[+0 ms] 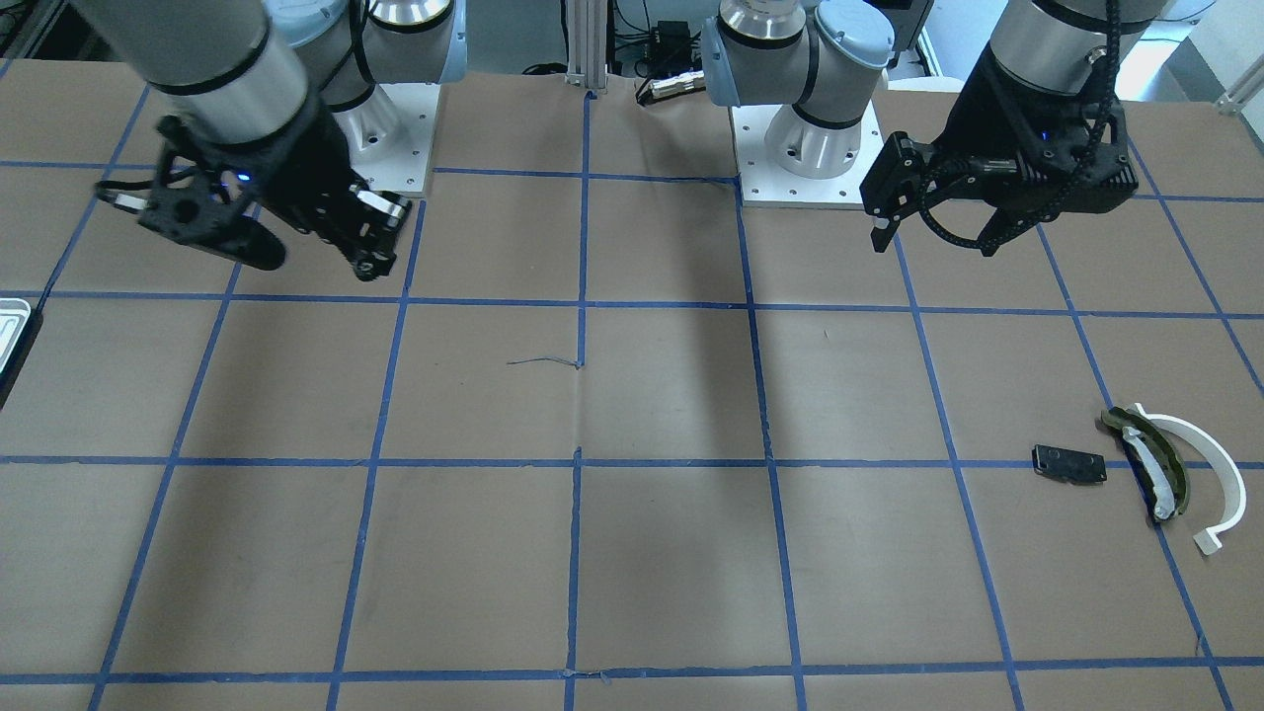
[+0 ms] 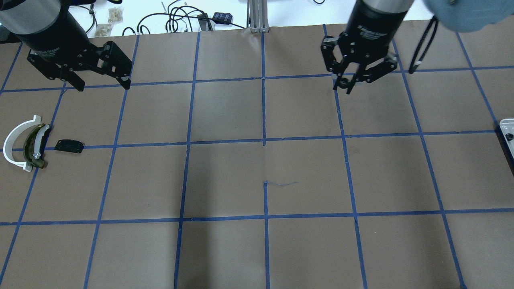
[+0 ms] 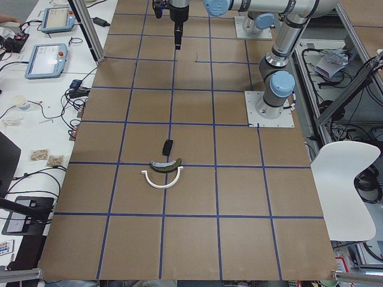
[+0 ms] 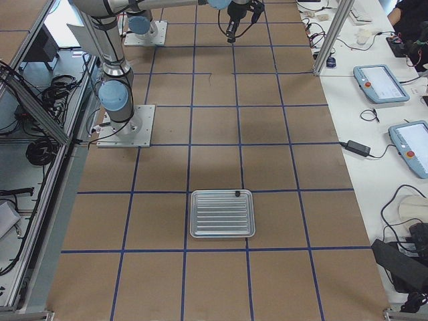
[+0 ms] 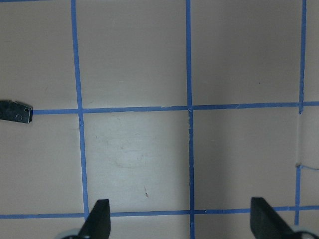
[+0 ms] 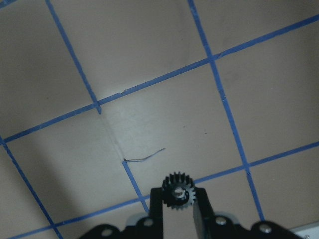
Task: Place bearing gear from tray to pile
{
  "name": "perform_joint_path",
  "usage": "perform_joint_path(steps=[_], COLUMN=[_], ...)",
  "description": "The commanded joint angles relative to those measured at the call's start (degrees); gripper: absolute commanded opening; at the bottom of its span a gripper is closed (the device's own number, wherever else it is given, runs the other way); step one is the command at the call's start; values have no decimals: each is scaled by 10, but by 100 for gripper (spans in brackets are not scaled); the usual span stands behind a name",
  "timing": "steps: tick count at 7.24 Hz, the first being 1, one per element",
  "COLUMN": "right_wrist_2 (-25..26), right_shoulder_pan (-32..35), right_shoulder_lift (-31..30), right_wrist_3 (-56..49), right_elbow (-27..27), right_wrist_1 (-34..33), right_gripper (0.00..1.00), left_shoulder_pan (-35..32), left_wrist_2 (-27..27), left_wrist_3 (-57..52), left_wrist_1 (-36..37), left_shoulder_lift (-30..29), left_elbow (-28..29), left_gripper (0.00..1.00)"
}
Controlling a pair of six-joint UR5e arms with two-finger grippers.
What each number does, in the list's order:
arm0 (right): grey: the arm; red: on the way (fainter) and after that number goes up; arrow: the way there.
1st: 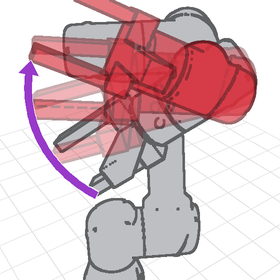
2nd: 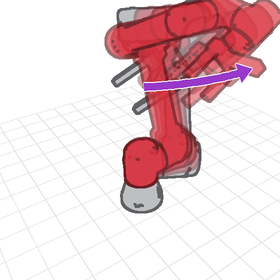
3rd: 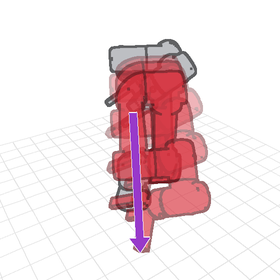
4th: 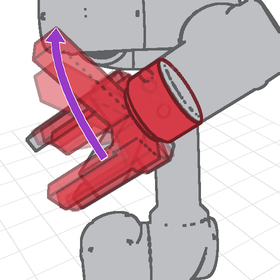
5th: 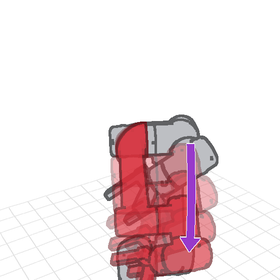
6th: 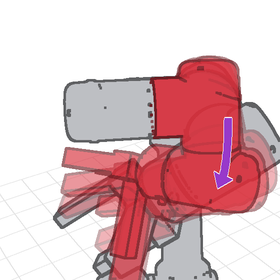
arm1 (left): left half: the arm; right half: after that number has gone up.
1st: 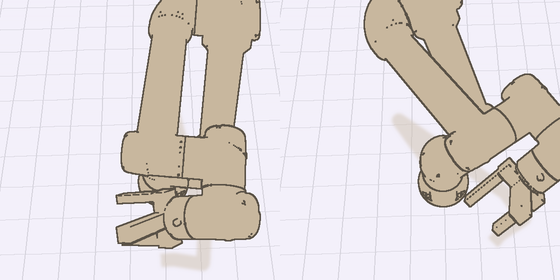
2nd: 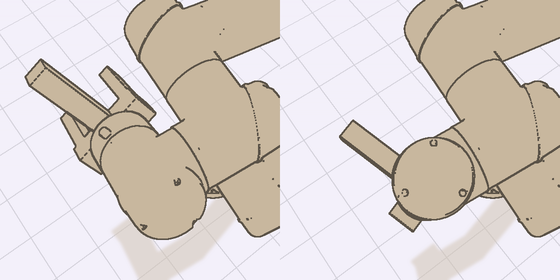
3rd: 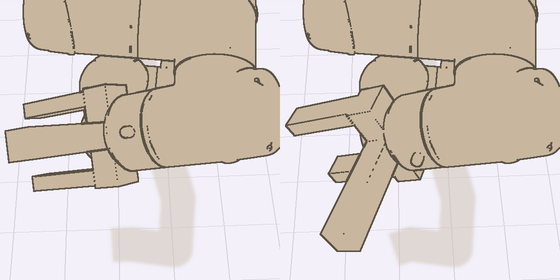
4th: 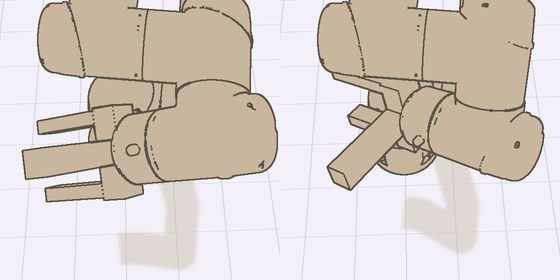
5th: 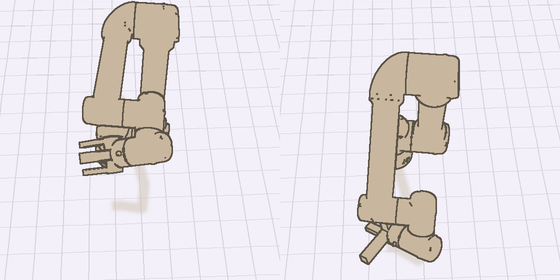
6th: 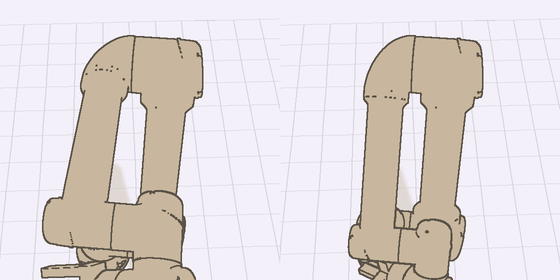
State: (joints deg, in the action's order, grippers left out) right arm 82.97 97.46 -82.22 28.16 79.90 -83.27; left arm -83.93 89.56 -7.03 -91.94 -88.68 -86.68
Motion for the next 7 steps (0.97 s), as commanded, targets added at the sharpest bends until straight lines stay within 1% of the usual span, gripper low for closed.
perform_joint_path(steps=[1,2,3,5,6,7], right_wrist_2=[6,26,61,70,70,71], right_shoulder_pan=[103,153,181,187,187,186], right_shoulder_lift=[56,85,107,104,103,103], right_wrist_3=[118,154,190,189,188,187], right_elbow=[3,10,28,88,102,98], right_wrist_1=[-75,-121,-151,-238,-267,-266], right_gripper=[0,0,0,0,0,2], left_shoulder_pan=[0,0,0,0,0,0], left_wrist_2=[0,0,0,0,0,0], left_wrist_3=[0,0,0,0,0,0], left_wrist_1=[0,0,0,0,0,0], left_shoulder_lift=[0,0,0,0,0,0], left_elbow=[0,0,0,1,1,1], left_gripper=[100,100,100,100,100,100])
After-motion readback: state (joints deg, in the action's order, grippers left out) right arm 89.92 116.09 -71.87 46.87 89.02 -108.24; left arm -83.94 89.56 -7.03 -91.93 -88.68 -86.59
